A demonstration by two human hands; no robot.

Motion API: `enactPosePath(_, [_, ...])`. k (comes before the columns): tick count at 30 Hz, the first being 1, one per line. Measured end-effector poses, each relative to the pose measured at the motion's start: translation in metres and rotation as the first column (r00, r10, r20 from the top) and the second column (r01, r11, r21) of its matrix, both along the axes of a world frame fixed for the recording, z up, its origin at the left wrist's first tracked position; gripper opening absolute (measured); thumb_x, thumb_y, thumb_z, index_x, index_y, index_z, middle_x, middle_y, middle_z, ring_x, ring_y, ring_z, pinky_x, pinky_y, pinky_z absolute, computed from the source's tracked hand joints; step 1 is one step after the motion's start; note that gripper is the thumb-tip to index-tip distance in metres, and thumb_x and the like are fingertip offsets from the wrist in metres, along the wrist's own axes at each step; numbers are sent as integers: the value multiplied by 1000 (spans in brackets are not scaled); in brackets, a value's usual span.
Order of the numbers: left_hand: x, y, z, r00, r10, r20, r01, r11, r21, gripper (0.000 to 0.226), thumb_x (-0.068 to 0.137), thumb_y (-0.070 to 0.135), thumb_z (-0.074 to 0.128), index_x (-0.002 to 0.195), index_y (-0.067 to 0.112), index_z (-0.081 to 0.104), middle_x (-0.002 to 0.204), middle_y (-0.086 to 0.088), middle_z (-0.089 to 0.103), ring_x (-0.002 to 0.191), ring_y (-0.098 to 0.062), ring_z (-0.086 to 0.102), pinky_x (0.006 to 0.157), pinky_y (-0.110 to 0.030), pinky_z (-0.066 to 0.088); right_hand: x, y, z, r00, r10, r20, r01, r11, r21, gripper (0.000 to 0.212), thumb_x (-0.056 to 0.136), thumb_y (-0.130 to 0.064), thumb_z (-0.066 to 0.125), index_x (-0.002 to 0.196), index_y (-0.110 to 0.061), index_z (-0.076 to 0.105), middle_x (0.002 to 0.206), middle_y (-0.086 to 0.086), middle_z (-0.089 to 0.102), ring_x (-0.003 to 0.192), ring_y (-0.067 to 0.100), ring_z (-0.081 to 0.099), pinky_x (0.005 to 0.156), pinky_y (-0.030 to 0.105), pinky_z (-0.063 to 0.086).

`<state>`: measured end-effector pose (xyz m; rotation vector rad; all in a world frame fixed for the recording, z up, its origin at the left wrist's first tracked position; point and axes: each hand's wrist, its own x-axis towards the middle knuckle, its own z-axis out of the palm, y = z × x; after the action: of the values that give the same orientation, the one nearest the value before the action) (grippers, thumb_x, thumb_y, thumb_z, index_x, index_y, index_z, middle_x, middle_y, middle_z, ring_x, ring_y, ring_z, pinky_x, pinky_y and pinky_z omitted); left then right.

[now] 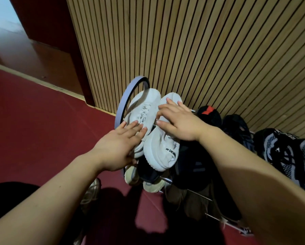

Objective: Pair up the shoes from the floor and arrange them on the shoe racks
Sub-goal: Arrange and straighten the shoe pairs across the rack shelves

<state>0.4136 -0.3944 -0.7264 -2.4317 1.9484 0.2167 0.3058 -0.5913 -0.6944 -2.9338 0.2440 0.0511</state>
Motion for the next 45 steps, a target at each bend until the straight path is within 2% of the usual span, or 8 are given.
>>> enactPosePath(4, [3, 0, 2, 999, -29, -22, 30, 999, 12, 99, 87, 49, 57, 148, 17, -14, 159, 0, -9, 133, -7, -27, 105, -22, -23, 10, -2, 5, 999, 28, 37, -22, 986, -166, 70, 82, -68, 15, 115, -23, 56, 115, -1, 50, 117, 20, 44, 96, 30, 25])
enactPosePath(7, [7, 1, 3, 999, -44, -16, 45, 998, 33, 97, 88, 50, 55, 148, 18, -15, 159, 0, -9, 131, -6, -27, 107, -22, -21, 18, -1, 17, 997, 18, -77, -42, 948, -314, 50, 96, -56, 24, 117, -22, 54, 113, 3, 50, 115, 23, 43, 96, 37, 27])
enactPosePath(14, [5, 2, 6, 1000, -28, -10, 29, 998, 49, 96, 88, 46, 56, 148, 18, -14, 159, 1, -8, 144, -13, -17, 110, -25, -18, 31, 12, 14, 983, -43, -178, -16, 948, -317, 40, 97, -49, 32, 119, -25, 55, 129, 5, 41, 124, 27, 33, 102, 43, 26])
enactPosePath(20, [3, 2, 5, 1000, -18, -14, 18, 1000, 22, 96, 87, 48, 57, 149, 18, -11, 159, 1, -4, 145, -13, -13, 110, -25, -18, -6, 22, -10, 995, -60, 85, 39, 971, 234, 22, 91, -49, 37, 95, -32, 51, 109, -13, 44, 123, 16, 36, 106, 38, 28])
enactPosePath(25, [4, 3, 6, 1000, -20, -19, 21, 999, 34, 94, 88, 48, 57, 150, 18, -8, 159, 0, -4, 145, -14, -12, 110, -24, -17, 10, 27, -6, 998, -27, -65, 25, 999, -26, 34, 101, -37, 29, 117, -21, 54, 120, -1, 44, 124, 21, 29, 107, 40, 28])
enactPosePath(30, [4, 1, 7, 999, -14, -38, 15, 999, 32, 97, 86, 48, 59, 149, 19, -8, 159, 1, -4, 145, -14, -12, 108, -23, -18, -2, 23, -7, 996, -29, -79, 31, 999, 17, 35, 101, -39, 29, 123, -28, 53, 130, -11, 45, 131, 13, 24, 105, 41, 28])
enactPosePath(37, [4, -2, 6, 999, 15, -33, -13, 999, 46, 94, 86, 49, 59, 151, 21, -5, 159, 2, -3, 145, -13, -11, 110, -24, -15, 20, 30, 6, 964, -16, -264, -46, 973, -227, 39, 100, -44, 28, 122, -27, 55, 123, -3, 50, 120, 24, 33, 99, 40, 31])
enactPosePath(45, [2, 0, 4, 1000, -1, -4, 1, 1000, 11, 87, 90, 46, 53, 151, 21, -4, 159, -1, -2, 146, -13, -8, 107, -22, -17, 3, 48, -6, 945, -313, -94, 324, 936, 139, 38, 96, -46, 40, 129, -27, 45, 155, -3, 20, 143, 15, 9, 113, 41, 15])
